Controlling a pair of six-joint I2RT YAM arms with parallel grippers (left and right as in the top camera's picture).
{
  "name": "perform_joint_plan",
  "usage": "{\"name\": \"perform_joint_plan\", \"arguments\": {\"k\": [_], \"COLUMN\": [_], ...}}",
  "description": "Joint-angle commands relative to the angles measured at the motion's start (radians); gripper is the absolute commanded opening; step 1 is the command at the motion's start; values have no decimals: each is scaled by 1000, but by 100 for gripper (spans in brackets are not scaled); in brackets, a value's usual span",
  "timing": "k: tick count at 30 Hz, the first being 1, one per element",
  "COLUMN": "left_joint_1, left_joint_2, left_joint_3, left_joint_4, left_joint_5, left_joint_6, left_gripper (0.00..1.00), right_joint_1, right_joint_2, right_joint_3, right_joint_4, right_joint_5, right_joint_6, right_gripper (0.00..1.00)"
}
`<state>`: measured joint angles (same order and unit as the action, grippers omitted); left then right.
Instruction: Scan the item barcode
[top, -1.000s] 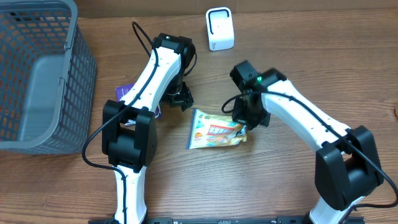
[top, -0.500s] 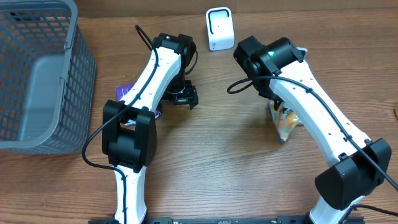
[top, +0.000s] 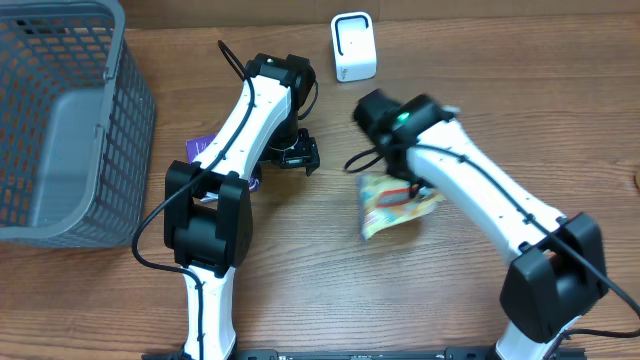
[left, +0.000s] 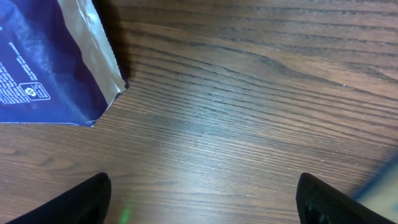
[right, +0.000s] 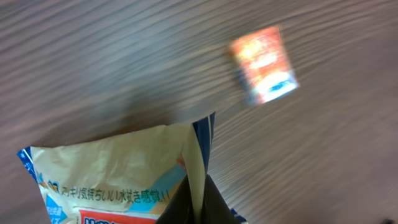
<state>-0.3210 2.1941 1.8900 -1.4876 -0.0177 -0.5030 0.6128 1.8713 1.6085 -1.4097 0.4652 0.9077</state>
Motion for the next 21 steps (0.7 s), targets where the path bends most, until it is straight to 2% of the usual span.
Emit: {"name": "perform_joint_plan", "arguments": {"k": [1,2,5,9,10,13,16,21], "left_joint_1": [-5,-5,-5,-6,-7,-7,-11,-52], "left_joint_2": [5,5,5,5,5,5,5,5], "left_joint_3": [-5,-5,-5,-5,-5,-5,-15,-116], "left_joint_4": [3,3,0,-31,-40,-53,-39,109], "left_joint_5": [11,12,26,115,137,216,355,579], "left_joint_6": [21,21,48,139,159,229,298,327], "left_gripper": [87,82,58,12,4,5,4,4], "right_joint_1": [85,100,121,82,61,0,-62,-121], "right_joint_2": [-10,-10,-10,-10,-10,-10,-10,-10], "right_joint_3": [4,4,4,24,37,70,87,87], "right_joint_4": [39,49,67,58,45,12,13,63], "right_joint_5": [-49,-48,-26,-14,-14,-17,-87,-292], "right_joint_6": [13,13,13,8,8,0,-87,-183], "right_gripper": [4,4,4,4,4,4,4,4]}}
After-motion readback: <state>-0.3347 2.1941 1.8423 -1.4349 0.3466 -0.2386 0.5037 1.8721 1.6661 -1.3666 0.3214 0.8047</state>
